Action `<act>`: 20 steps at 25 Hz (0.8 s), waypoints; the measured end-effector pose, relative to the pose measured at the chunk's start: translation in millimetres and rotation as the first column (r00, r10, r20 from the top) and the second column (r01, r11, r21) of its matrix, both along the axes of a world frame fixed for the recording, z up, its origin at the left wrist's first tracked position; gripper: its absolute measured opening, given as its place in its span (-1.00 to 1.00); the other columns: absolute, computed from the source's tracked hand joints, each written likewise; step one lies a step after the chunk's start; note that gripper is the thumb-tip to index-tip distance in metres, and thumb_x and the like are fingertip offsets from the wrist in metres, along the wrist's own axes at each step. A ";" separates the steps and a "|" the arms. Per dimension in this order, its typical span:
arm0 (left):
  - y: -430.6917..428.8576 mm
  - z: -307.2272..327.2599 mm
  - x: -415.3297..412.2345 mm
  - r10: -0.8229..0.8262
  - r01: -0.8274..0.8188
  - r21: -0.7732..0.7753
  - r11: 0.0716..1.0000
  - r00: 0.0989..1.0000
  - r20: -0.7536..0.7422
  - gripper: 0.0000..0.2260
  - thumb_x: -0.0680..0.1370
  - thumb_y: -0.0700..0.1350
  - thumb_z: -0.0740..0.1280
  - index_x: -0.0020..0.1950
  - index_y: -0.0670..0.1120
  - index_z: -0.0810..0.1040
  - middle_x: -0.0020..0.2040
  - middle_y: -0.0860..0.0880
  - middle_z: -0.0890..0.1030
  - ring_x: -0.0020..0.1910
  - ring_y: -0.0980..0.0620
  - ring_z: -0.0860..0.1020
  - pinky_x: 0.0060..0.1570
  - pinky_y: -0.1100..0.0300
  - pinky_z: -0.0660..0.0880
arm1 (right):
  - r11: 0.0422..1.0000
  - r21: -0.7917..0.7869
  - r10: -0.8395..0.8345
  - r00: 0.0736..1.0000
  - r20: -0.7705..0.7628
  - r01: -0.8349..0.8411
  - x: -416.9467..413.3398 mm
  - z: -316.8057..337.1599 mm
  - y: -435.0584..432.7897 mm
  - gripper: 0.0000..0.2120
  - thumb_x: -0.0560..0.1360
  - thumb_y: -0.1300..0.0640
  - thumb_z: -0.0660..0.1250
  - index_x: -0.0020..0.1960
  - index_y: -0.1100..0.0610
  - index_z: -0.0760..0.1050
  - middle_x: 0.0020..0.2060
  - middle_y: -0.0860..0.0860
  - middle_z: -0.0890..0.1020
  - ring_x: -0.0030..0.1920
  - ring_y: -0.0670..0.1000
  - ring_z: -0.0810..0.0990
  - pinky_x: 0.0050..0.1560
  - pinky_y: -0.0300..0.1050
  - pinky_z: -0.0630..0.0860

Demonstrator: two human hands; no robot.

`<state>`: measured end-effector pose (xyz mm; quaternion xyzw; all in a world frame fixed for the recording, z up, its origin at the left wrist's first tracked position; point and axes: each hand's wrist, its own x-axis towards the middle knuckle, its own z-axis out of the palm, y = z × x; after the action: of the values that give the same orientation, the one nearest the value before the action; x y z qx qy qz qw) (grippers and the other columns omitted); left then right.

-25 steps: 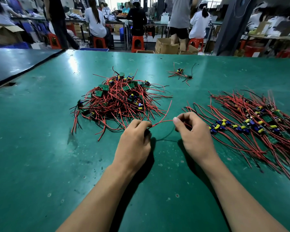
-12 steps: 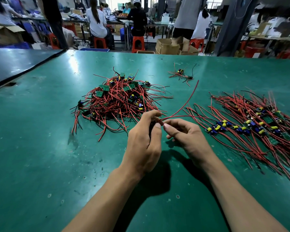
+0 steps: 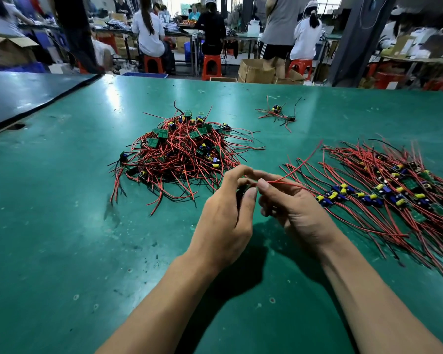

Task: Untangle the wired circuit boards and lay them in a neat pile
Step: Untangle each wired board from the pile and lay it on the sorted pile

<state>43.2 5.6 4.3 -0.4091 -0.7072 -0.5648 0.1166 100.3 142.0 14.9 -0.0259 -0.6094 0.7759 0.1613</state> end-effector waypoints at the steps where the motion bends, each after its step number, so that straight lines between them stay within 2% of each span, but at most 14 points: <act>1: -0.1 -1.8 -1.4 0.034 -0.034 -0.011 0.999 0.999 0.013 -0.73 0.60 -0.06 0.29 0.29 0.02 0.37 -0.01 0.09 0.61 -0.23 0.28 0.49 -0.15 0.39 0.38 | 0.999 0.008 -0.045 0.999 0.006 0.045 -0.9 -0.1 0.5 -0.73 0.38 0.02 0.49 0.05 0.07 0.72 -0.22 0.09 0.54 -0.33 -0.08 0.41 -0.26 -0.21 0.36; 4: -1.7 -5.5 -6.9 0.115 -0.118 -0.050 0.992 0.991 -0.063 -0.66 0.54 -0.05 0.40 0.27 -0.06 0.43 0.01 0.10 0.57 -0.18 0.33 0.44 -0.07 0.41 0.36 | 0.986 0.015 -0.168 0.986 0.025 0.167 -3.4 -0.8 4.6 -0.79 0.42 -0.03 0.41 -0.05 0.03 0.74 -0.29 -0.05 0.62 -0.34 -0.11 0.48 -0.27 -0.31 0.40; 7: -2.8 -4.5 -6.8 0.140 -0.155 -0.083 0.984 0.977 -0.160 -0.81 0.53 -0.14 0.42 0.12 -0.12 0.57 -0.10 0.04 0.63 -0.23 0.29 0.46 -0.12 0.42 0.39 | 0.945 0.030 -0.326 0.945 0.010 0.325 -4.7 -3.6 9.5 -0.81 0.45 -0.05 0.40 -0.11 0.02 0.73 -0.34 -0.08 0.61 -0.39 -0.14 0.47 -0.34 -0.36 0.39; 9: -2.2 -2.5 -3.2 0.084 -0.091 -0.102 0.991 0.994 -0.064 -0.96 0.54 -0.18 0.40 -0.04 -0.13 0.63 -0.26 0.02 0.66 -0.35 0.16 0.53 -0.27 0.31 0.44 | 0.902 0.068 -0.427 0.904 0.006 0.425 -4.7 -5.7 11.9 -0.78 0.45 -0.08 0.41 -0.16 0.06 0.72 -0.38 -0.09 0.60 -0.43 -0.15 0.44 -0.38 -0.38 0.37; 11: -1.5 0.7 -0.7 -0.002 0.027 -0.127 0.991 0.981 0.195 -0.93 0.56 -0.20 0.38 -0.13 -0.15 0.61 -0.36 -0.01 0.66 -0.49 0.11 0.51 -0.40 0.28 0.42 | 0.882 0.094 -0.464 0.885 0.014 0.461 -3.9 -6.5 12.9 -0.74 0.42 -0.11 0.44 -0.23 0.08 0.68 -0.43 -0.08 0.56 -0.46 -0.14 0.41 -0.43 -0.37 0.35; 12: -2.6 3.4 -1.8 -0.069 0.126 -0.129 0.984 0.923 0.378 -0.91 0.57 -0.21 0.36 -0.13 -0.17 0.59 -0.36 -0.04 0.67 -0.54 0.07 0.50 -0.46 0.27 0.42 | 0.883 0.096 -0.463 0.886 0.023 0.459 -3.7 -6.2 12.9 -0.73 0.39 -0.13 0.45 -0.27 0.07 0.67 -0.44 -0.05 0.53 -0.48 -0.13 0.38 -0.45 -0.34 0.32; 13: -4.4 6.5 -3.6 -0.153 0.248 -0.096 0.964 0.811 0.565 -0.90 0.59 -0.23 0.33 -0.11 -0.21 0.56 -0.36 -0.07 0.67 -0.57 0.03 0.50 -0.50 0.26 0.42 | 0.889 0.095 -0.452 0.891 0.036 0.447 -3.9 -5.5 12.7 -0.73 0.37 -0.14 0.47 -0.32 0.06 0.65 -0.45 -0.01 0.50 -0.50 -0.11 0.34 -0.47 -0.32 0.28; 14: -6.7 9.6 -5.4 -0.235 0.363 -0.028 0.931 0.657 0.717 -0.90 0.60 -0.25 0.30 -0.08 -0.27 0.53 -0.35 -0.12 0.66 -0.57 -0.01 0.51 -0.52 0.24 0.44 | 0.901 0.085 -0.431 0.901 0.056 0.426 -4.3 -4.7 12.4 -0.72 0.34 -0.14 0.49 -0.36 0.05 0.63 -0.45 0.01 0.46 -0.51 -0.10 0.30 -0.49 -0.30 0.23; 15: -8.8 11.9 -6.4 -0.293 0.444 0.044 0.895 0.510 0.809 -0.90 0.60 -0.27 0.28 -0.03 -0.31 0.50 -0.34 -0.16 0.64 -0.55 -0.04 0.54 -0.51 0.22 0.48 | 0.918 0.059 -0.397 0.914 0.086 0.393 -4.4 -3.9 11.9 -0.72 0.31 -0.14 0.50 -0.40 0.05 0.61 -0.47 0.01 0.43 -0.53 -0.10 0.27 -0.50 -0.29 0.20; 16: -10.0 12.5 -7.0 -0.320 0.487 0.088 0.869 0.416 0.851 -0.89 0.60 -0.28 0.27 0.01 -0.34 0.50 -0.31 -0.20 0.63 -0.50 -0.06 0.58 -0.47 0.19 0.53 | 0.937 0.014 -0.348 0.929 0.123 0.349 -4.0 -2.9 11.3 -0.71 0.27 -0.14 0.52 -0.41 0.05 0.59 -0.49 -0.01 0.41 -0.54 -0.11 0.26 -0.50 -0.29 0.19; 18: -9.4 10.4 -6.7 -0.329 0.495 0.126 0.860 0.349 0.878 -0.88 0.59 -0.25 0.29 0.07 -0.31 0.51 -0.19 -0.24 0.63 -0.35 -0.09 0.62 -0.27 0.11 0.60 | 0.967 -0.071 -0.228 0.954 0.194 0.245 -2.4 -1.7 10.0 -0.69 0.22 -0.15 0.54 -0.40 0.07 0.59 -0.52 -0.05 0.38 -0.55 -0.13 0.27 -0.50 -0.30 0.22; 20: -6.8 7.1 -7.0 -0.356 0.477 0.165 0.863 0.344 0.869 -0.86 0.56 -0.23 0.34 0.09 -0.25 0.53 -0.09 -0.22 0.64 -0.20 -0.12 0.62 -0.07 0.04 0.61 | 0.982 -0.099 -0.135 0.964 0.231 0.161 0.2 -0.4 8.7 -0.69 0.22 -0.15 0.55 -0.37 0.07 0.59 -0.52 -0.06 0.38 -0.56 -0.12 0.31 -0.50 -0.30 0.26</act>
<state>36.1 -1.2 11.5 -0.2319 -0.5670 -0.6596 -0.4355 100.6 150.7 14.5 -0.1677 -0.5734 0.7882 0.1478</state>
